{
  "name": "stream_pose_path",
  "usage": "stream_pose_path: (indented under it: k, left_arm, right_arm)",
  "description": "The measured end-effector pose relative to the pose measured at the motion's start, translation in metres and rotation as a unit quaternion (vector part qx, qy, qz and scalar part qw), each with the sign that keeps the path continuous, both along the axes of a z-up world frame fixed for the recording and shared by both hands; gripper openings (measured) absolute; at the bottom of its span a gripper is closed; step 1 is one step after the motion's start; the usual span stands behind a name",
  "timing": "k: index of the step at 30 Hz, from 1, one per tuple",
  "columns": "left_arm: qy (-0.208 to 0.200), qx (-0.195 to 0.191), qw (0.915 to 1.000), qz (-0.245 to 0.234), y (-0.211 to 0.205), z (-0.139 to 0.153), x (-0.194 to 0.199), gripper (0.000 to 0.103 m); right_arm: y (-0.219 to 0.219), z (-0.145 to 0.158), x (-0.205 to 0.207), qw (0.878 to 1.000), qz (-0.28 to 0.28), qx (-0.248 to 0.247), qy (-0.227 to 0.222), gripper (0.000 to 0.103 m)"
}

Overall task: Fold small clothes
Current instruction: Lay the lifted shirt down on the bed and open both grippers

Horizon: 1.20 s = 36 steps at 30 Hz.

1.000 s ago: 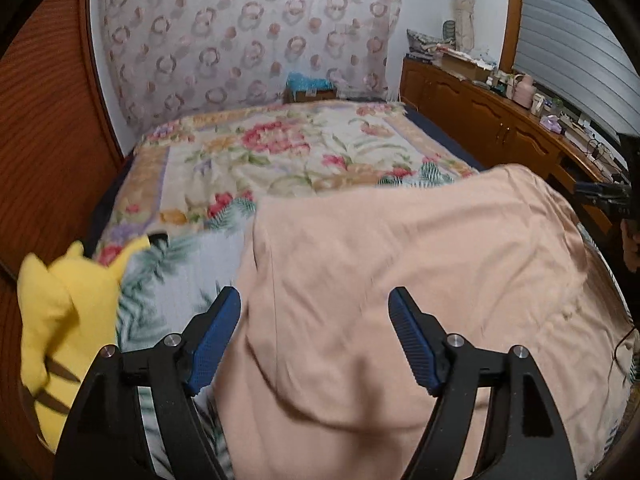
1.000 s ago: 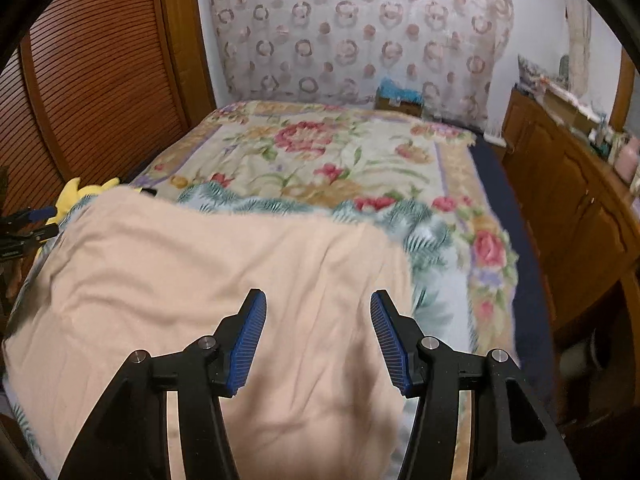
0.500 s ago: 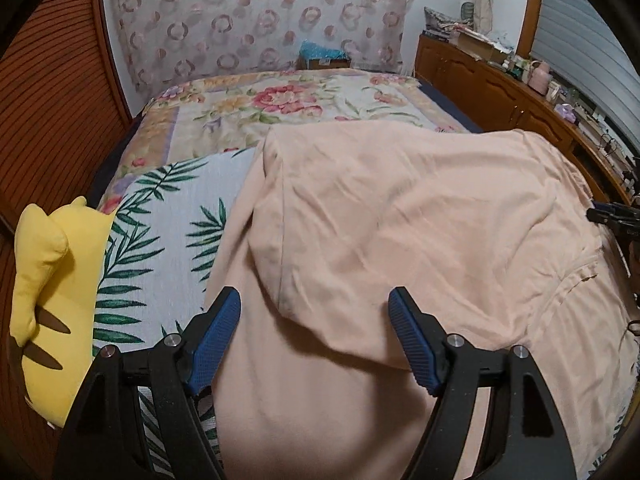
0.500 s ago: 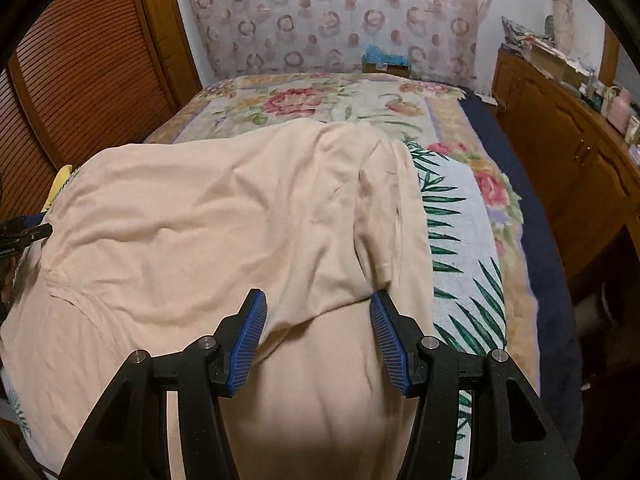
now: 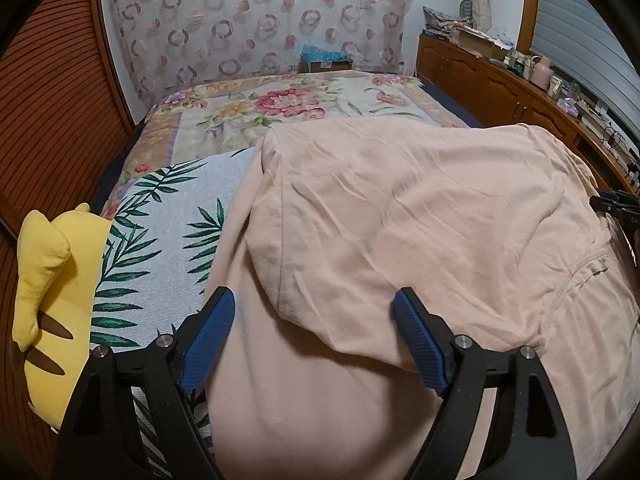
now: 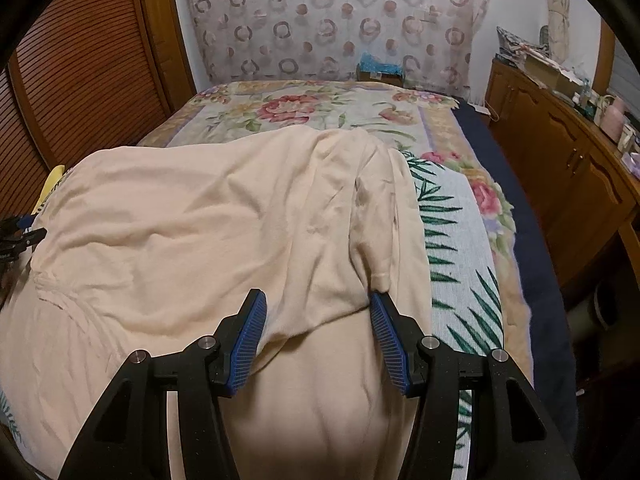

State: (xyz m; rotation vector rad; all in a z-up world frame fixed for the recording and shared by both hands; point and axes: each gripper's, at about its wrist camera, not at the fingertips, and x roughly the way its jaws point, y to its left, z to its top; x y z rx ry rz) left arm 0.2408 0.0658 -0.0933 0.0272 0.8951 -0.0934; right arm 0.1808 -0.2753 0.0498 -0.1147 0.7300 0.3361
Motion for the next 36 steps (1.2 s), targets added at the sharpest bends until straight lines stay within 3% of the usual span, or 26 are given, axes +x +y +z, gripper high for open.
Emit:
stream_pose_path:
  k: [2,4,12,13,20,23,31,34,35,36]
  left_arm:
    - [0.008,0.003,1.0,0.0,-0.003,-0.004,0.002,0.099]
    - [0.012,0.004,0.9999,0.006,-0.003,-0.006,0.003,0.102]
    - [0.017,0.003,0.9998,0.004,0.001,-0.006,0.004,0.102]
    - [0.016,0.002,0.9999,0.005,0.002,-0.005,0.004,0.1]
    - [-0.013,-0.016,0.9996,0.02,0.016,0.014,0.0,0.046]
    - [-0.02,-0.033,0.9991,0.017,0.019,0.021,-0.001,0.039]
    - [0.006,-0.04,0.999,0.019,0.018,0.01,0.008,0.038]
    - [0.006,-0.045,0.999,0.008,0.013,0.01,0.008,0.023]
    - [0.006,-0.045,0.9989,0.006,0.012,0.01,0.008,0.019]
    - [0.009,-0.044,0.999,0.003,0.011,0.01,0.009,0.019]
  right_arm:
    - [0.0,-0.001,0.002,1.0,-0.001,-0.003,-0.003,0.056]
    - [0.002,-0.002,0.002,1.0,-0.004,-0.007,-0.008,0.056]
    - [0.001,-0.005,0.0,1.0,-0.003,-0.016,-0.015,0.057]
    - [0.0,-0.005,0.001,1.0,-0.003,-0.017,-0.015,0.057]
    - [-0.001,-0.004,0.002,1.0,-0.001,-0.015,-0.014,0.057]
    - [-0.001,-0.004,0.002,1.0,-0.001,-0.014,-0.013,0.057]
    - [-0.001,-0.005,0.003,1.0,-0.001,-0.014,-0.014,0.057]
    - [-0.001,-0.005,0.003,1.0,-0.001,-0.015,-0.014,0.057]
    - [-0.001,-0.005,0.003,1.0,0.0,-0.018,-0.015,0.054]
    - [0.001,-0.004,0.002,1.0,0.007,-0.019,-0.017,0.036]
